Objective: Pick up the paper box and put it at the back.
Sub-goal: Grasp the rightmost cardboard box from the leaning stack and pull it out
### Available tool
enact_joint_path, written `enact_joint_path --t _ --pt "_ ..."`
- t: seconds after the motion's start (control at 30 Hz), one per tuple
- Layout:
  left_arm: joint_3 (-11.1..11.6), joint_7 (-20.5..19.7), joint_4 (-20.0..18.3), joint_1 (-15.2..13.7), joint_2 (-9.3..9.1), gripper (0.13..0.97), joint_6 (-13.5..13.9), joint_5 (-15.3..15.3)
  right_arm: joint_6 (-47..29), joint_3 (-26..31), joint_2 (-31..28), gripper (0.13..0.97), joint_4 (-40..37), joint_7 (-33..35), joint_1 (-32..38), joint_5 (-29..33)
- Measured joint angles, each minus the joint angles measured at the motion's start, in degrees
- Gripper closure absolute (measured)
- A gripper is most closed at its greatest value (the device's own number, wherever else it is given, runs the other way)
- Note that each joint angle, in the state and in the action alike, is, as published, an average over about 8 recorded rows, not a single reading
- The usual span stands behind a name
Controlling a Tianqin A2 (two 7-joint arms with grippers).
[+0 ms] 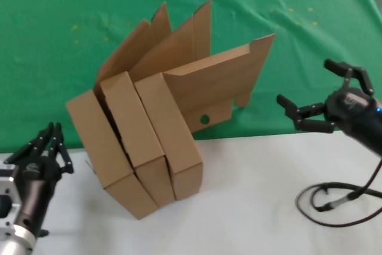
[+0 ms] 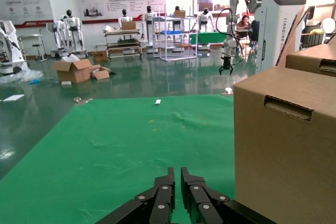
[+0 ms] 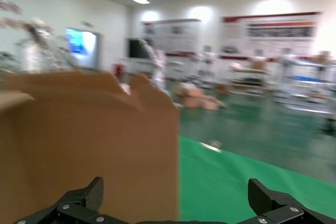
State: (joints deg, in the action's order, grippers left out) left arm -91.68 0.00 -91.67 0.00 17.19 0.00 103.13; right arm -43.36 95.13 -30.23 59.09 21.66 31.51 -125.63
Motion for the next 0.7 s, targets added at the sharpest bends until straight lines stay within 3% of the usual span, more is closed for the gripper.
enact_joint_path --t 0.17,0.3,0.47,0.7 --pt "0.00 0.00 0.00 0.00 0.00 0.918 0.00 0.00 -12.66 12.25 -5.42 0.129 -12.54 1.60 10.15 -9.82" --pt "0.00 0.00 0.00 0.00 0.00 0.893 0.00 0.00 -22.76 21.59 -6.98 0.129 -22.62 1.44 18.02 -13.07" --pt "0.00 0.00 0.00 0.00 0.00 0.831 0.00 0.00 -34.26 27.98 -4.78 0.129 -35.34 2.53 26.37 -9.06" --pt "0.00 0.00 0.00 0.00 0.00 0.716 0.00 0.00 -43.71 29.33 2.02 0.129 -50.71 7.02 33.82 1.49"
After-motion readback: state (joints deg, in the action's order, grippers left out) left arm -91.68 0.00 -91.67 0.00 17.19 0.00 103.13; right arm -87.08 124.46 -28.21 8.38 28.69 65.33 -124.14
